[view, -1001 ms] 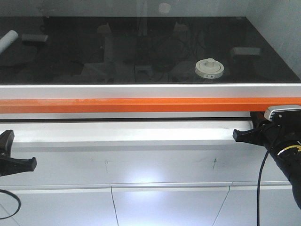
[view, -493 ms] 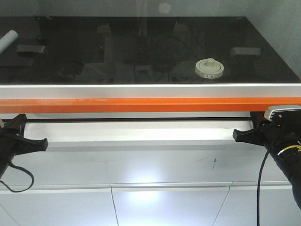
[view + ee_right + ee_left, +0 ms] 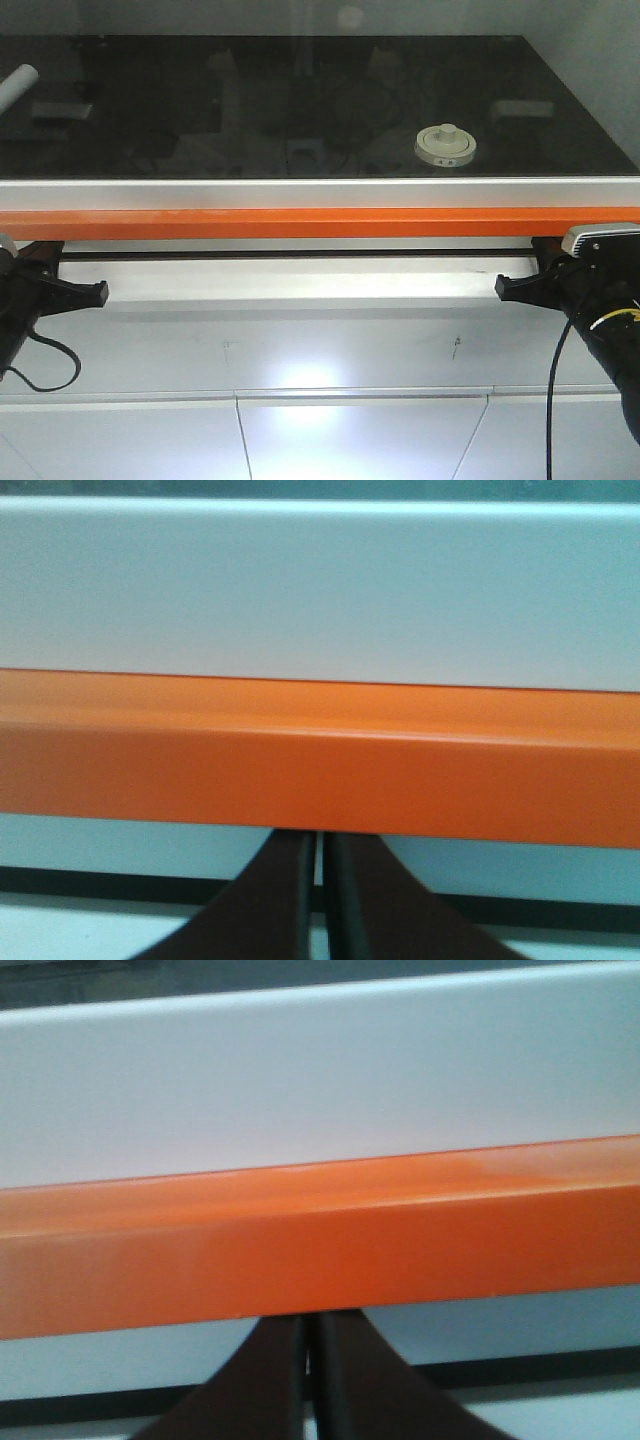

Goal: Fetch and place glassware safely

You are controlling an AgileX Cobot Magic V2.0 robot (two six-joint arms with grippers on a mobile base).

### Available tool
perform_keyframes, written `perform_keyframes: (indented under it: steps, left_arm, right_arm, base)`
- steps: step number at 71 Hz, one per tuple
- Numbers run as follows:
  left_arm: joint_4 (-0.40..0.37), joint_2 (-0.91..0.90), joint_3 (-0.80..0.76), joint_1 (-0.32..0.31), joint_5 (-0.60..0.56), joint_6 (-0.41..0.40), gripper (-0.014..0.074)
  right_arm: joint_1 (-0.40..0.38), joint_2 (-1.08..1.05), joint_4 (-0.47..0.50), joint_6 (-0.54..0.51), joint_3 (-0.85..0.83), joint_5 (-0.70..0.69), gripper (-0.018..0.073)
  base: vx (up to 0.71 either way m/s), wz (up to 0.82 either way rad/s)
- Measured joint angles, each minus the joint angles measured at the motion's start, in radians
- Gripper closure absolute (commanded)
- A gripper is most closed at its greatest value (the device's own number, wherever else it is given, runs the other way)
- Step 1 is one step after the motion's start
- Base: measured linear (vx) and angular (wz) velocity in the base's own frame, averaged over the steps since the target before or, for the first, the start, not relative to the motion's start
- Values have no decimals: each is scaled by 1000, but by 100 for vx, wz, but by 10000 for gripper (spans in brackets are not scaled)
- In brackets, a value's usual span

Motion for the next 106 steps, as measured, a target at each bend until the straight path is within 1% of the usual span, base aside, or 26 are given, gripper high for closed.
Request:
perform_keyframes:
  steps: [26,44,86,98,106]
  left_arm:
    - [26,-1,0,0,1,-3,603]
    - [37,-34,0,0,45,-8,603]
    - [45,-145,9,0,97,-24,603]
    - [48,-198,8,0,135,-25,603]
    - [50,-233,-14,0,185,-25,603]
  right_arm:
    - [0,1,0,0,0,-10,560]
    - [0,-7,0,0,0,-8,560]
    - [0,-123,-20,0,-45,161,560]
    - [0,-156,-22,1,-52,177,560]
    - [0,-179,-23,1,-54,177,560]
  base:
    - [0,0]
    - [0,0]
    - [0,0]
    - [0,0]
    - [0,0]
